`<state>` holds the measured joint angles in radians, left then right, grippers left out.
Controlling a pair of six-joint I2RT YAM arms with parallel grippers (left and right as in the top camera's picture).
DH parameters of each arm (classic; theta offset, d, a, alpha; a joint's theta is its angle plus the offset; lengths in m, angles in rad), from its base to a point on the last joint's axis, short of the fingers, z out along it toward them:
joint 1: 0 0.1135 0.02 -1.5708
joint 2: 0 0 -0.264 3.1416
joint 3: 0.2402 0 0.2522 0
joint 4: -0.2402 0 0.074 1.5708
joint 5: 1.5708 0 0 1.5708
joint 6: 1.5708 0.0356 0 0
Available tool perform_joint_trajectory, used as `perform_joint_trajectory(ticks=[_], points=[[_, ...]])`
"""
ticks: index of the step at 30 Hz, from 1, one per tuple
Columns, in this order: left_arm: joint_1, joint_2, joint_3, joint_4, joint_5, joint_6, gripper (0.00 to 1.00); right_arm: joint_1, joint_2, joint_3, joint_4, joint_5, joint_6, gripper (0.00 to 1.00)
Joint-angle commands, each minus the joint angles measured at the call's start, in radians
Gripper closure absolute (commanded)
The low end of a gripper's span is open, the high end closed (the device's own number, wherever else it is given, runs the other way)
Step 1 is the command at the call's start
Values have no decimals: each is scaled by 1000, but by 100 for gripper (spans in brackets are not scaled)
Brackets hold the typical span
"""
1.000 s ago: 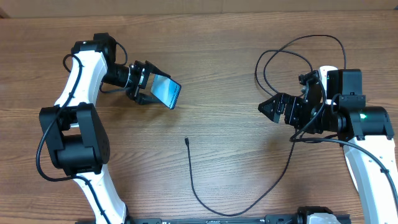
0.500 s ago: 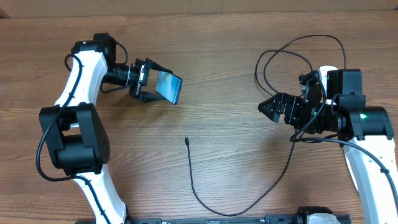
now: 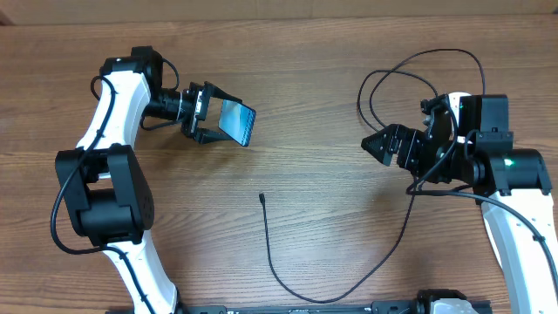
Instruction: Plug charger to phone and switch on socket
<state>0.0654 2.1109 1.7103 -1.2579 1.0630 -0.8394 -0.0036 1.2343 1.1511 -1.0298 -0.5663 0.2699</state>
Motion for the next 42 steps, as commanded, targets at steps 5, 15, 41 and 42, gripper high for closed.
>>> perform_joint_trajectory(ticks=[5, 15, 41, 42], points=[[-23, 2, 32, -2, 56, -36, 62, 95, 41, 28, 122, -23, 113, 2], [-79, 2, 32, 6, 27, -83, 60, 352, 134, 28, 363, 107, 366, 4], [-192, 2, 32, 92, 3, -193, 58, 600, 345, 28, 632, 363, 598, 49], [-192, 2, 32, 92, 3, -193, 58, 600, 349, 28, 633, 373, 598, 49]])
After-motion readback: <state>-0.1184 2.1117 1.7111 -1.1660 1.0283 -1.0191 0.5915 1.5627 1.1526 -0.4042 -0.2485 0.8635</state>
